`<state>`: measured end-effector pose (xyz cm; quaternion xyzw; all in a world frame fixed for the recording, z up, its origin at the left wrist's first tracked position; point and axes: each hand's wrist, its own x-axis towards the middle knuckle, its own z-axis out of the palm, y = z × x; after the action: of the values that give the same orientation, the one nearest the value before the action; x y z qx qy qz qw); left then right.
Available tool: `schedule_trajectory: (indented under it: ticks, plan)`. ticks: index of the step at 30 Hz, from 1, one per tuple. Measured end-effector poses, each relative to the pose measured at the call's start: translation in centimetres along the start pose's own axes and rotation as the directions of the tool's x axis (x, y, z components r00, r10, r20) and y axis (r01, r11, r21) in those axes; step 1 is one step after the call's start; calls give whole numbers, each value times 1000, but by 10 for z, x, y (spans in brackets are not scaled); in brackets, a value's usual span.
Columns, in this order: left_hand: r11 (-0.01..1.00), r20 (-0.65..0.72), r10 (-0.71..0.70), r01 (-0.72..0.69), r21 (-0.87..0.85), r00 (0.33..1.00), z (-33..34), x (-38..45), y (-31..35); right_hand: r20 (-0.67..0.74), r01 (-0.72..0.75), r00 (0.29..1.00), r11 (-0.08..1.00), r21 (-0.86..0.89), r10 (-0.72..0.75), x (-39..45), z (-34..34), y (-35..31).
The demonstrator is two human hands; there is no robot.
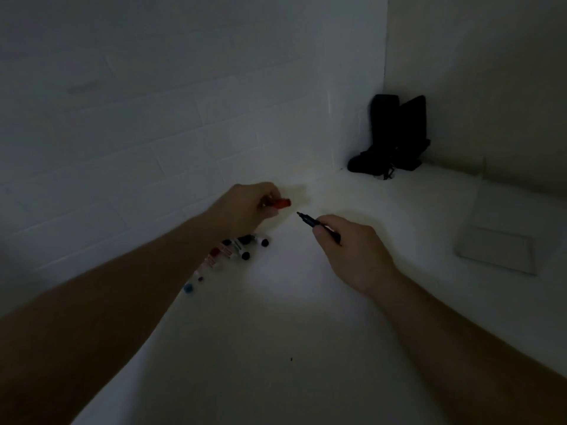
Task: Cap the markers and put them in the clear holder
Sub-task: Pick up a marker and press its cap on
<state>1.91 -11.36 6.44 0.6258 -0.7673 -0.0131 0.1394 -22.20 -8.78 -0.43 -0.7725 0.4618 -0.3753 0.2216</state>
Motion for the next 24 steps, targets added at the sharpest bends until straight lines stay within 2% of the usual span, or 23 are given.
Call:
schedule_trajectory:
  ticks: [2,4,8,12,24]
  plan:
    - [982,-125,-44,20,-187,991,-4,-36,14,-9,6,1000,1000,10,-6,-1,1,-1]
    - [930,-192,-135,57,-364,972,5,-74,22,-11,39,999,999,-11,-39,-1,2,-2]
    - [845,-272,-276,98,-526,922,43,-117,18,-20,104,994,992,-76,-106,-2,3,-3]
    - [818,-287,-289,80,-569,913,54,-116,12,-7,201,978,953,-228,-208,-5,4,-4]
    - [859,-287,-232,57,-509,930,51,-116,10,76,292,956,888,-354,-284,-3,14,-5]
